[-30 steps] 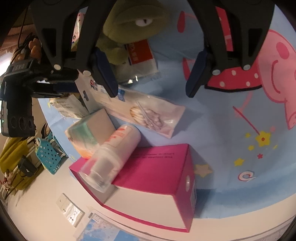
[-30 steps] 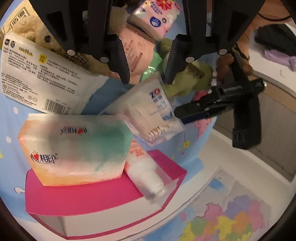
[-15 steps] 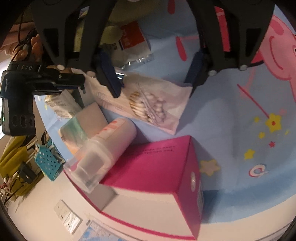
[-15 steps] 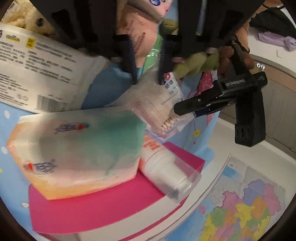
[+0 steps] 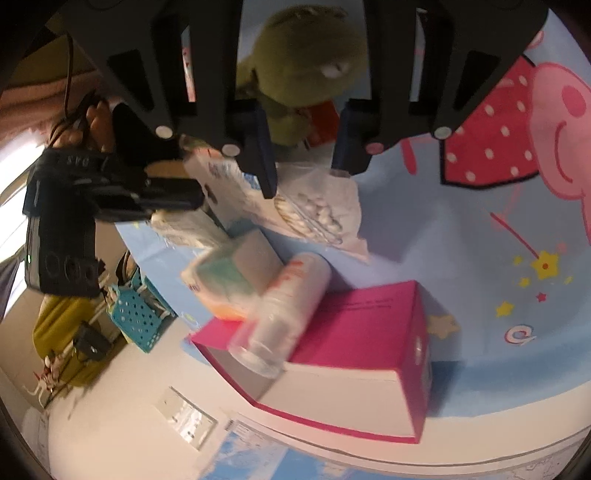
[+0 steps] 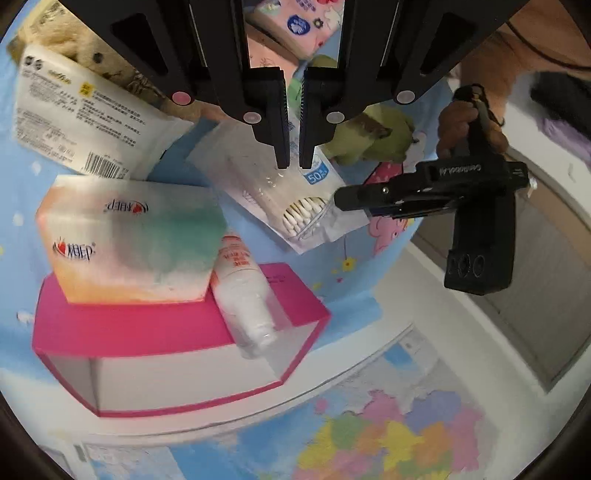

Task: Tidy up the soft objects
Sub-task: 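Lift the cotton-swab bag up with the right gripper, then carry the cotton-swab bag into the pink box and open the right gripper, then move the right gripper back to the white wipes packet, then grasp the white wipes packet with the right gripper and lift it, then carry the wipes packet into the pink box and open the right gripper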

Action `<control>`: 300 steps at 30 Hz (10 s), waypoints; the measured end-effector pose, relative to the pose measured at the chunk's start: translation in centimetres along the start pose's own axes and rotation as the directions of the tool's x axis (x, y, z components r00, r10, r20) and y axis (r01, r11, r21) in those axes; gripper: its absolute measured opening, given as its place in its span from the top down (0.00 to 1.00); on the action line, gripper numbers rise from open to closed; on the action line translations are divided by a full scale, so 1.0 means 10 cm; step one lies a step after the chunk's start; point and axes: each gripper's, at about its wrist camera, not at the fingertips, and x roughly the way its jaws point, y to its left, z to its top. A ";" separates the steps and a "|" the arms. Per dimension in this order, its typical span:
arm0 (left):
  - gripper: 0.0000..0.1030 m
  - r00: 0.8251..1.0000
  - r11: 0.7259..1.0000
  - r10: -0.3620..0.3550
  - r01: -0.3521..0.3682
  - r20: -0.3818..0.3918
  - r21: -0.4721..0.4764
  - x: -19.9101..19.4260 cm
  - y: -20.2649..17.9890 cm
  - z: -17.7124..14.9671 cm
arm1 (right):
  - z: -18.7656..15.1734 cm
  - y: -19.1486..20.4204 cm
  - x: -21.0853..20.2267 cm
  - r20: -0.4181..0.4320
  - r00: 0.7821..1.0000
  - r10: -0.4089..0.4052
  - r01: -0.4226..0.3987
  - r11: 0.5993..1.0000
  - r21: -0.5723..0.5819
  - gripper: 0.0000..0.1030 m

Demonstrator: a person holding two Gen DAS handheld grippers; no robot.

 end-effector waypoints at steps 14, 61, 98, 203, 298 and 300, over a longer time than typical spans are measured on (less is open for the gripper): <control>0.45 0.998 0.998 0.043 -0.045 -0.045 -0.049 0.10 0.31 -0.01 | 0.03 -0.25 0.07 -0.128 0.990 -0.052 0.068 0.990 0.123 0.68; 0.73 0.999 0.998 -0.023 0.022 0.023 0.059 -0.42 -0.22 -0.05 | 0.00 -0.03 -0.28 0.035 0.999 0.033 -0.035 0.998 0.044 0.95; 0.41 0.980 0.991 -0.132 0.125 -0.148 -0.053 0.40 -0.72 -0.05 | -0.20 -0.85 -0.63 -0.004 0.987 -0.163 0.163 0.984 0.074 0.88; 0.50 0.981 0.976 0.178 -0.167 0.073 -0.141 -0.74 -0.29 -0.84 | -0.57 0.72 -0.09 -0.215 0.944 0.250 -0.309 0.900 -0.308 0.45; 0.48 0.995 0.976 0.102 -0.101 0.006 0.192 0.39 -1.77 0.52 | 0.02 -1.06 -1.22 0.187 0.982 -0.036 0.028 0.999 0.043 0.67; 0.48 0.994 0.977 0.102 -0.106 0.028 0.186 0.33 -1.73 0.63 | 0.13 -1.01 -1.24 0.198 0.979 -0.037 0.034 0.999 0.018 0.67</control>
